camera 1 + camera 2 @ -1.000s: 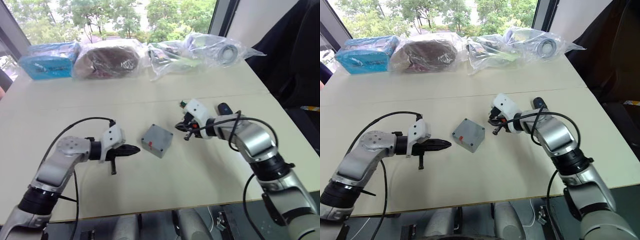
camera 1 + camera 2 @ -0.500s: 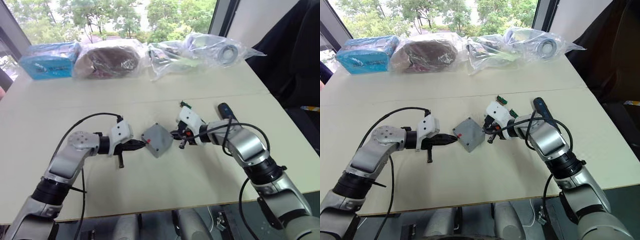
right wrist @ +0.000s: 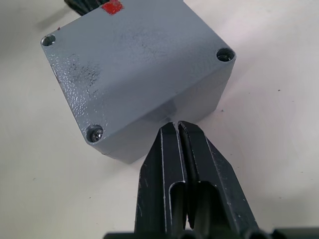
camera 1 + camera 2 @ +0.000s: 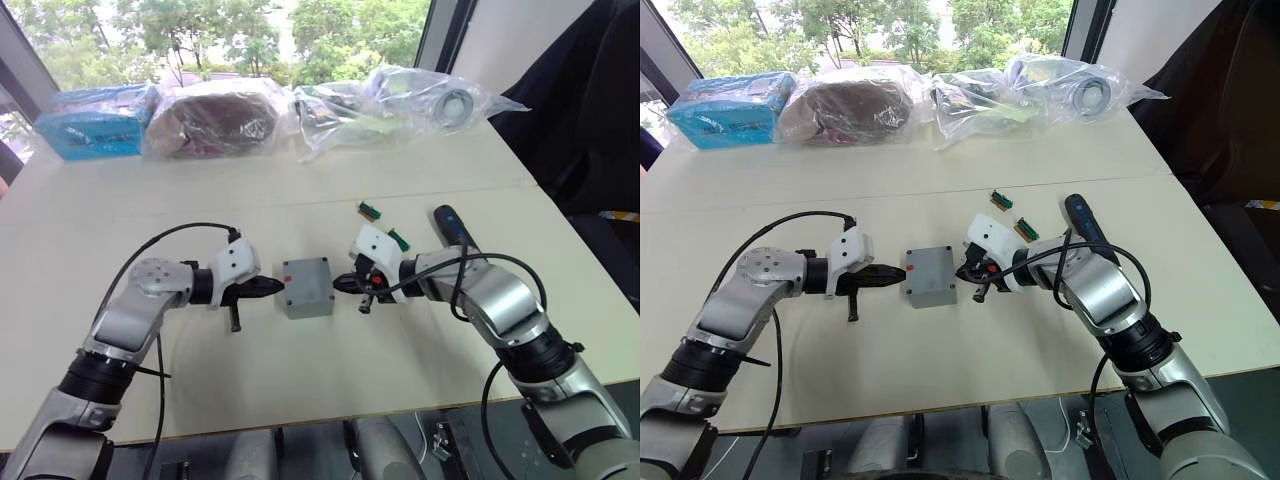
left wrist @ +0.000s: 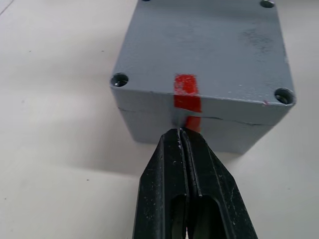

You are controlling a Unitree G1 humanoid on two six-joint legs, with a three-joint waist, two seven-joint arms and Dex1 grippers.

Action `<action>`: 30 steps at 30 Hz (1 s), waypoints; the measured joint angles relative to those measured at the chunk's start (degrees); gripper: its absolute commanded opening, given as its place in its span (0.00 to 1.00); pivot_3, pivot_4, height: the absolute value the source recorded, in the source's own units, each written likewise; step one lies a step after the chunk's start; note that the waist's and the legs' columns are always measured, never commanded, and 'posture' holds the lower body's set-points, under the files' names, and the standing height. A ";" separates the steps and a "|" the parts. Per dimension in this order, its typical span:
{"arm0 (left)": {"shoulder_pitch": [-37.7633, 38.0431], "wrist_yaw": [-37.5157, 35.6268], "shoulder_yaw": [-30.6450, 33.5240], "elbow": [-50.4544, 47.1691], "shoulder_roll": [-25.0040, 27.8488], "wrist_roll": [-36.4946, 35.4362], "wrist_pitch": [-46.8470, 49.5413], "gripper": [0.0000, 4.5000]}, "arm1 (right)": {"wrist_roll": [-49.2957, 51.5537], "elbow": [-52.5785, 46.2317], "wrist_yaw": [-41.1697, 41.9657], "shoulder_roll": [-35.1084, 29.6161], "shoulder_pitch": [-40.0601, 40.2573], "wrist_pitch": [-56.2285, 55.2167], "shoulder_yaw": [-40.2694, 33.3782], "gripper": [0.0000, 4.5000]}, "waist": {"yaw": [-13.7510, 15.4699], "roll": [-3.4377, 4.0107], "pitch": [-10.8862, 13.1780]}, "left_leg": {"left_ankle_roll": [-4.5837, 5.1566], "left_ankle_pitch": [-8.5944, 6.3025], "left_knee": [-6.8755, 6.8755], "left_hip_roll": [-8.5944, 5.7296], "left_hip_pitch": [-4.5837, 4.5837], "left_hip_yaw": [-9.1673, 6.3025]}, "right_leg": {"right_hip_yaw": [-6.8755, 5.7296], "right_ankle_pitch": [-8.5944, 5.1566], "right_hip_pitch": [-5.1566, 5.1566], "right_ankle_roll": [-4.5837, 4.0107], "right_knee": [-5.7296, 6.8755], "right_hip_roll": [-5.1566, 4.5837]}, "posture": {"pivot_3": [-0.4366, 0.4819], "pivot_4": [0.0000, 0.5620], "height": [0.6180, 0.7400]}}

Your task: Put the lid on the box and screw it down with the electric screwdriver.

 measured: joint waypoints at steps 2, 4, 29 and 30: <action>0.06 -0.17 0.32 -0.23 0.51 -0.03 0.01 0.00 | 0.84 -1.03 -0.64 -0.21 0.46 0.96 -1.72 0.01 | 0.01 0.00 0.00 | 0.00 0.00 0.00 0.00 0.00 0.00 | 0.00 0.00 0.00 0.00 0.00 0.00 | 0.48 0.27 1.00; 0.22 -0.49 1.30 -1.39 1.41 -0.73 0.63 0.00 | 1.48 -1.71 -2.63 -0.07 1.29 1.26 -5.77 0.01 | 0.04 -0.02 0.01 | 0.00 0.00 0.00 0.00 -0.02 0.00 | 0.00 0.00 0.00 0.00 -0.01 -0.01 | 0.48 0.27 1.00; -6.93 2.88 7.64 -12.69 1.86 -11.16 11.63 0.00 | -3.18 31.65 -12.76 5.21 -2.54 -18.12 -19.39 0.67 | -0.07 -0.02 0.02 | 0.00 0.00 0.00 -0.02 0.02 0.02 | 0.03 0.00 0.03 0.02 -0.01 0.00 | 0.48 0.27 1.00; -6.93 2.96 7.64 -12.73 1.86 -11.16 11.71 0.00 | -3.39 32.46 -12.62 5.33 -2.94 -18.71 -19.32 0.67 | -0.07 -0.02 0.02 | 0.00 0.00 0.00 -0.02 0.02 0.02 | 0.03 0.00 0.03 0.02 -0.01 0.00 | 0.48 0.27 1.00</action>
